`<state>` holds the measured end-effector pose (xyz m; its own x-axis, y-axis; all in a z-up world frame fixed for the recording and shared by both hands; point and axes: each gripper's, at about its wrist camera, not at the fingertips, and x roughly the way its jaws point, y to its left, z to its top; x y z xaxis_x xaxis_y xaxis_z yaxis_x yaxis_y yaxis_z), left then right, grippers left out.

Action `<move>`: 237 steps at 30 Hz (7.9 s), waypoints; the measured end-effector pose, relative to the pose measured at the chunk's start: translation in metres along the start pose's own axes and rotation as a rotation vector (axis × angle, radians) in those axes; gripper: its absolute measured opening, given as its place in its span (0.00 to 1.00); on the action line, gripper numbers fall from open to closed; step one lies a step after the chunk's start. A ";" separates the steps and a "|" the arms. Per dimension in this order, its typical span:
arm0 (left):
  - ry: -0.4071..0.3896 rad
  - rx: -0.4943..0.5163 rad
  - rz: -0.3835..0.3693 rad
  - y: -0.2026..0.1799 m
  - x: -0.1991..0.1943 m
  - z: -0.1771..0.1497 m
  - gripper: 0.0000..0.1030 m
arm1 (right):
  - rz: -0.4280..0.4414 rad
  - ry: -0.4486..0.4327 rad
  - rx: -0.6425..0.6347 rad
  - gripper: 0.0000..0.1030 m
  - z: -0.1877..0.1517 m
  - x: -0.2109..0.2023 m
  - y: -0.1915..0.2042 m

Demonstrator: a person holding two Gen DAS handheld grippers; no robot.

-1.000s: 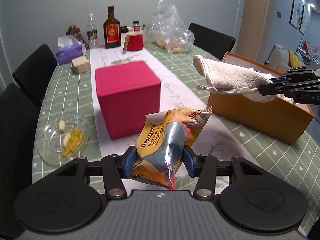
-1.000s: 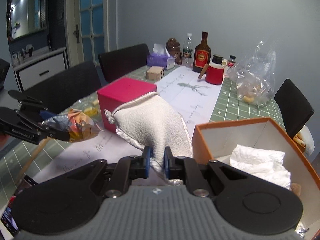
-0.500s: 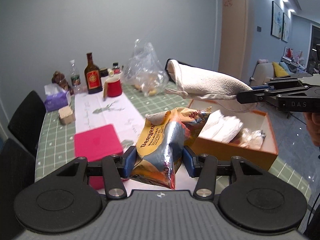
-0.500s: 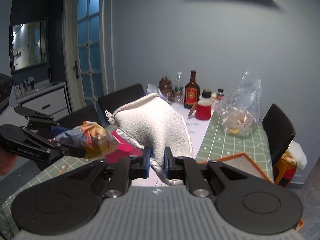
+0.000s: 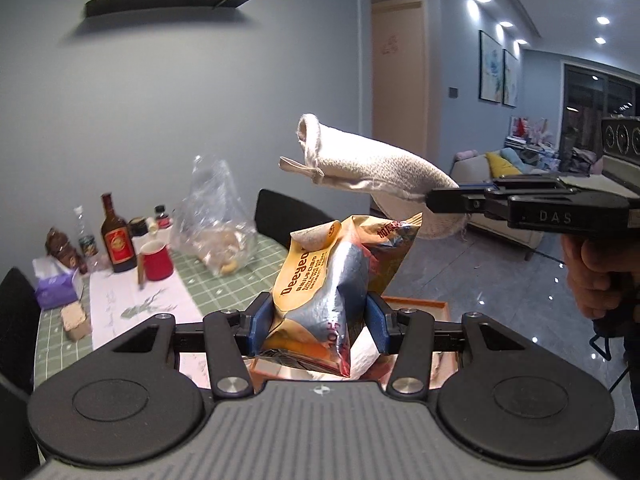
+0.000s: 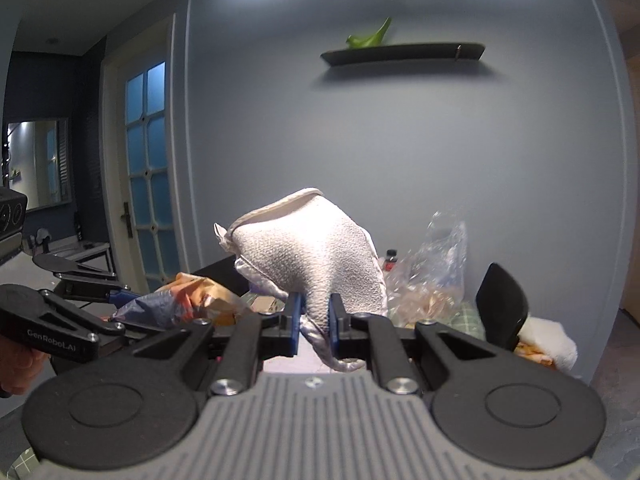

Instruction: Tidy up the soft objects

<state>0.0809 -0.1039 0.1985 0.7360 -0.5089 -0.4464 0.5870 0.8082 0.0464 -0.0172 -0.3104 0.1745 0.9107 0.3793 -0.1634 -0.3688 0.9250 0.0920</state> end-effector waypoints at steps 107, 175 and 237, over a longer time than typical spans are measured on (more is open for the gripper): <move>0.657 0.367 -0.103 -0.104 0.286 -0.122 0.52 | 0.088 0.935 -0.046 0.17 -0.194 0.173 -0.145; 0.285 -0.011 0.134 -0.076 0.102 -0.008 0.87 | -0.266 0.561 -0.174 0.97 -0.010 0.012 -0.023; 0.365 -0.185 0.235 -0.081 0.141 -0.132 0.90 | -0.634 0.427 0.269 0.97 -0.178 0.007 -0.023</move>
<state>0.0922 -0.2023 0.0141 0.6555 -0.1953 -0.7295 0.3241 0.9452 0.0382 -0.0350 -0.3251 -0.0035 0.7617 -0.1887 -0.6199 0.3006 0.9504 0.0801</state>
